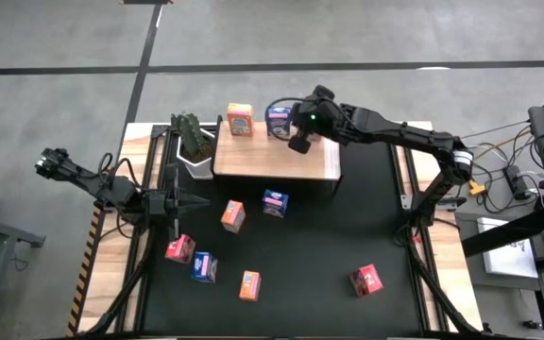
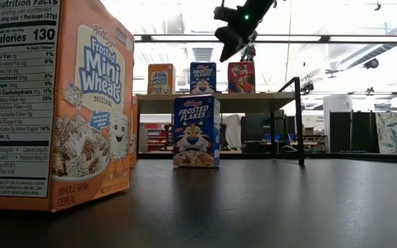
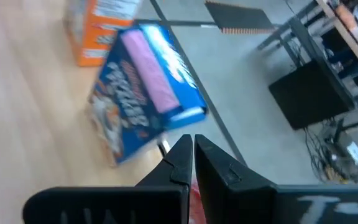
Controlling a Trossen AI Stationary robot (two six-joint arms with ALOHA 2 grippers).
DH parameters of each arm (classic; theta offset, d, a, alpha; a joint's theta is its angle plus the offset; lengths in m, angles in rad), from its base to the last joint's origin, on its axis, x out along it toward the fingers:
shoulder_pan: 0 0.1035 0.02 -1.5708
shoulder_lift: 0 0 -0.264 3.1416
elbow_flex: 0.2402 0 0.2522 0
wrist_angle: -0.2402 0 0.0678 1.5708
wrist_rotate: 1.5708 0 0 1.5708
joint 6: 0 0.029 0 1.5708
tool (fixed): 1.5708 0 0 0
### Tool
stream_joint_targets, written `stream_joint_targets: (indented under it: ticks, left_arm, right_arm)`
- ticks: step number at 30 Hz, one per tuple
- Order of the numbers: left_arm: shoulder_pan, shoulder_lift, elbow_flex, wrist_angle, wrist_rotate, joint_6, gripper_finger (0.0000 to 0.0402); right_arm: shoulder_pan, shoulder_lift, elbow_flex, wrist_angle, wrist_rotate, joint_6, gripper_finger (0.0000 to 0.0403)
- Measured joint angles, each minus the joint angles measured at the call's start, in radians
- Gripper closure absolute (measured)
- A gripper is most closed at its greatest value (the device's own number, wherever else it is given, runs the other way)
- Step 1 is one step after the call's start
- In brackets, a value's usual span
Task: Stack cereal on shelf
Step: Put the middle red cereal box on the shelf, then put the top orange cereal box on the shelf aligned with the other orange cereal box
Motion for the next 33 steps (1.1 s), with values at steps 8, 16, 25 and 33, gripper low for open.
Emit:
stream_joint_targets:
  ticks: [8, 16, 25, 33]
  left_arm:
    - [0.0, 0.0, 0.0, 0.0, 0.0, 0.003, 0.0402]
    - [0.0, 0.0, 0.0, 0.0, 0.0, 0.003, 0.0402]
    - [0.0, 0.0, 0.0, 0.0, 0.0, 0.004, 0.0402]
    - [0.0, 0.0, 0.0, 0.0, 0.0, 0.004, 0.0402]
  right_arm:
    - [-0.013, 0.0, 0.0, -0.035, 0.0, 0.013, 0.0394]
    - [-0.016, 0.0, 0.0, -0.059, 0.0, 0.029, 0.0394]
    - [-0.005, -0.009, 0.0, -0.049, 0.0, 0.028, 0.0394]
    - [0.074, -0.074, 0.0, -0.05, -0.002, 0.074, 0.0394]
